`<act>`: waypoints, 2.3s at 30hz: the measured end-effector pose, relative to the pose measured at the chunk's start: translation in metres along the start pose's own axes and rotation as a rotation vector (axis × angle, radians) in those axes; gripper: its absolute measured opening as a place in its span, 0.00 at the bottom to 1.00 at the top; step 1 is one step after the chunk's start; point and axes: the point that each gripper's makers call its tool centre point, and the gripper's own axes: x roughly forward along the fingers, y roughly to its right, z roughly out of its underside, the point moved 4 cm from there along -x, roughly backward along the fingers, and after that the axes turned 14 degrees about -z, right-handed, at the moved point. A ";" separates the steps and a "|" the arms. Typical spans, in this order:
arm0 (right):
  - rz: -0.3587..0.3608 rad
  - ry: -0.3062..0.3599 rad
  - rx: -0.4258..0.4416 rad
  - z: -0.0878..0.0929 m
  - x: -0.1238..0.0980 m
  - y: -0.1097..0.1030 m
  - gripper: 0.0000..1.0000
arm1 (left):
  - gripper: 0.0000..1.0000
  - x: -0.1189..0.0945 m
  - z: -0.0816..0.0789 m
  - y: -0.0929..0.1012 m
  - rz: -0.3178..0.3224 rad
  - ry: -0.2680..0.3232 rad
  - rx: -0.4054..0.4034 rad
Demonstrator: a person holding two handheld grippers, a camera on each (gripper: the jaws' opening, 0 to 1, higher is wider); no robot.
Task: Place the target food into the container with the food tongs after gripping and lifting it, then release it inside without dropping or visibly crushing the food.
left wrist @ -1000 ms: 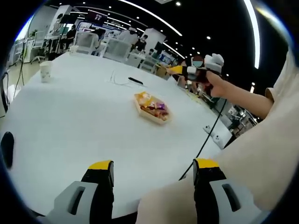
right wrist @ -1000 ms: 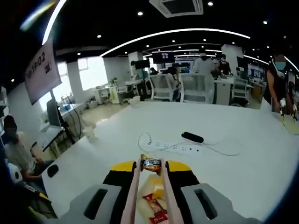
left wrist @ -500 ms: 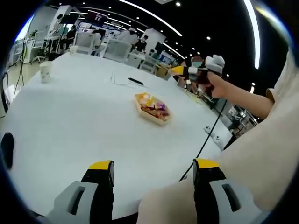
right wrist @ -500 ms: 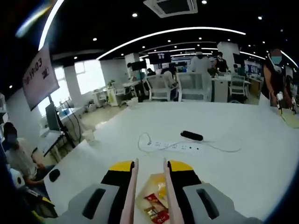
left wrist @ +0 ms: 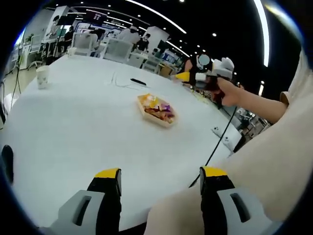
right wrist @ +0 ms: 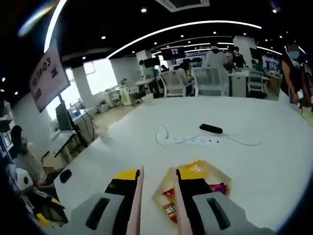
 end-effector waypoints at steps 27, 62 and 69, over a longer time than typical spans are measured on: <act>-0.369 0.001 0.150 0.036 -0.005 -0.052 0.30 | 0.49 0.010 -0.033 0.013 0.081 0.023 0.053; -0.810 -0.062 0.071 0.032 0.000 -0.152 0.30 | 0.11 0.004 -0.103 0.030 0.282 0.208 -0.055; -0.860 -0.076 0.078 0.035 -0.003 -0.161 0.30 | 0.10 0.002 -0.107 0.036 0.317 0.215 -0.048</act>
